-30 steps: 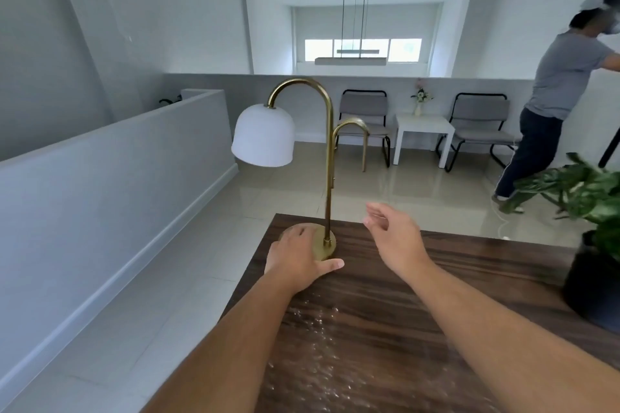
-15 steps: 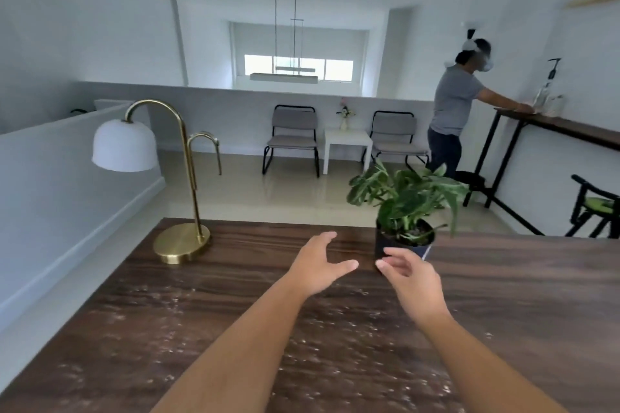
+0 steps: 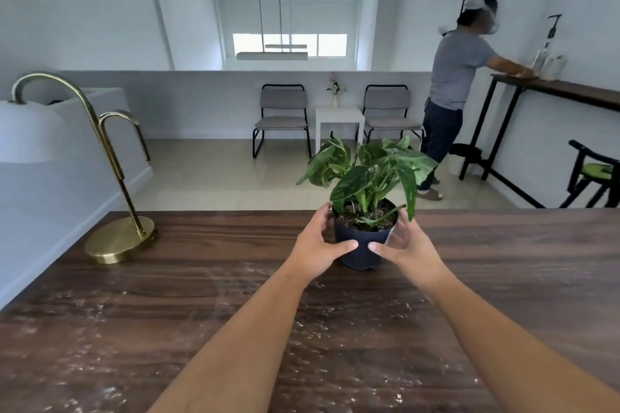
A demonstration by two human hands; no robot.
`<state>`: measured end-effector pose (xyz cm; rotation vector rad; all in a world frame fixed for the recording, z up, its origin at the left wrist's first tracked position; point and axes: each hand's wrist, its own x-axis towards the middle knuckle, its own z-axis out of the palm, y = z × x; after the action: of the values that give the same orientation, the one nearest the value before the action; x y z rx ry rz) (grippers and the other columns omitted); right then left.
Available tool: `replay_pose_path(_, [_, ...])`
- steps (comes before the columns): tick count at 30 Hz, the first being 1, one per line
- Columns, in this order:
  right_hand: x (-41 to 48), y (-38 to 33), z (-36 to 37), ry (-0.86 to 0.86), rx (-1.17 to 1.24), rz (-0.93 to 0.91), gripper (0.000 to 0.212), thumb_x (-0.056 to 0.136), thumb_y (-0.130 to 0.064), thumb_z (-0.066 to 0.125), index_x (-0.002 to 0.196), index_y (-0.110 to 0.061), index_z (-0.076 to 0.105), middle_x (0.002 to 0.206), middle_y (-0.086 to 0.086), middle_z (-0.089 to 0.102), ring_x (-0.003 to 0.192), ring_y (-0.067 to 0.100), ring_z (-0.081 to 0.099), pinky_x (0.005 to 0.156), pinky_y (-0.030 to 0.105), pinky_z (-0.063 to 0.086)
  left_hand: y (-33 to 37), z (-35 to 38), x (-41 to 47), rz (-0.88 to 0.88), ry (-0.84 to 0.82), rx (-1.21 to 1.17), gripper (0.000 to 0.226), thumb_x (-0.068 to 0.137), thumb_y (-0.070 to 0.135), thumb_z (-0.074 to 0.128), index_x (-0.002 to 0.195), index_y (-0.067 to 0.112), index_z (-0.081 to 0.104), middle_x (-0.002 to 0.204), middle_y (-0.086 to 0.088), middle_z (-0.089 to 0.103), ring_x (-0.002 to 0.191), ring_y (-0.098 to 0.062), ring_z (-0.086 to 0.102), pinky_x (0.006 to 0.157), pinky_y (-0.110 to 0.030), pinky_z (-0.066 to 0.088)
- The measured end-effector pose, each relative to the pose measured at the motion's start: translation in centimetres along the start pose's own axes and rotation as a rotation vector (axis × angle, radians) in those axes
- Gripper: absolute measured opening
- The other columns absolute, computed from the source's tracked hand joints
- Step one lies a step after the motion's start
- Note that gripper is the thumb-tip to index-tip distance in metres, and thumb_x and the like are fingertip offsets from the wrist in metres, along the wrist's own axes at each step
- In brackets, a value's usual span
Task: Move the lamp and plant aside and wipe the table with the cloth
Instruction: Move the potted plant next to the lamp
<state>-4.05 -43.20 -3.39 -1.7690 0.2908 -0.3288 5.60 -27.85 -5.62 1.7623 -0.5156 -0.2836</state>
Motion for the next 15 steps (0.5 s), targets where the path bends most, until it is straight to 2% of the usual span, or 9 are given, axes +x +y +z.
replay_pose_path(2, [0.4, 0.2, 0.1, 0.013, 0.009, -0.03, 0.08, 0.081, 0.0, 0.07, 0.146, -0.016, 0.026, 0.104, -0.027, 0.042, 0.115, 0.004, 0.04, 0.096, 0.023, 0.034, -0.2, 0.1, 0.3, 0.019, 0.02, -0.012, 0.081, 0.078, 0.015, 0.076, 0.144, 0.034, 0.032, 0.143, 0.013, 0.044, 0.136, -0.01, 0.035, 0.108, -0.026, 0.03])
replay_pose_path(4, [0.5, 0.4, 0.2, 0.043, 0.006, -0.048, 0.077, 0.08, 0.001, 0.071, 0.145, -0.013, 0.031, 0.103, -0.027, 0.044, 0.117, 0.005, 0.041, 0.096, 0.022, 0.033, -0.4, 0.2, 0.5, 0.043, 0.02, -0.02, 0.078, 0.077, 0.013, 0.076, 0.141, 0.034, 0.037, 0.135, 0.017, 0.049, 0.131, -0.007, 0.041, 0.109, -0.027, 0.033])
replay_pose_path(8, [0.7, -0.3, 0.7, 0.04, 0.007, -0.068, 0.076, 0.08, 0.0, 0.071, 0.143, -0.016, 0.033, 0.116, -0.019, 0.044, 0.118, 0.004, 0.038, 0.097, 0.023, 0.032, -0.3, -0.6, 0.6, 0.05, 0.025, -0.039, 0.076, 0.075, 0.013, 0.077, 0.139, 0.031, 0.041, 0.136, 0.014, 0.051, 0.131, -0.009, 0.044, 0.112, -0.029, 0.034])
replay_pose_path(10, [1.2, -0.9, 1.4, 0.029, 0.013, -0.084, 0.074, 0.079, 0.0, 0.072, 0.141, -0.02, 0.035, 0.118, -0.019, 0.045, 0.121, 0.004, 0.039, 0.099, 0.024, 0.032, 0.2, -1.7, 0.7, 0.067, 0.025, -0.029, 0.078, 0.072, 0.016, 0.079, 0.139, 0.031, 0.041, 0.139, 0.012, 0.051, 0.132, -0.012, 0.045, 0.114, -0.036, 0.034])
replay_pose_path(13, [2.5, -2.2, 4.4, -0.006, 0.034, -0.118, 0.067, 0.078, -0.006, 0.075, 0.134, -0.022, 0.043, 0.13, -0.014, 0.053, 0.126, 0.011, 0.045, 0.103, 0.029, 0.036, 0.9, -5.4, 0.6, 0.071, 0.055, -0.026, 0.084, 0.068, 0.022, 0.081, 0.14, 0.033, 0.04, 0.141, 0.006, 0.052, 0.132, -0.015, 0.046, 0.114, -0.044, 0.036])
replay_pose_path(15, [3.2, -3.1, 7.3, -0.041, 0.081, -0.132, 0.062, 0.078, -0.004, 0.074, 0.129, -0.026, 0.046, 0.131, -0.007, 0.055, 0.124, 0.015, 0.048, 0.101, 0.029, 0.038, 1.0, -8.6, 0.4, 0.072, 0.083, -0.033, 0.08, 0.071, 0.014, 0.08, 0.139, 0.03, 0.041, 0.14, 0.002, 0.053, 0.132, -0.018, 0.047, 0.112, -0.046, 0.037])
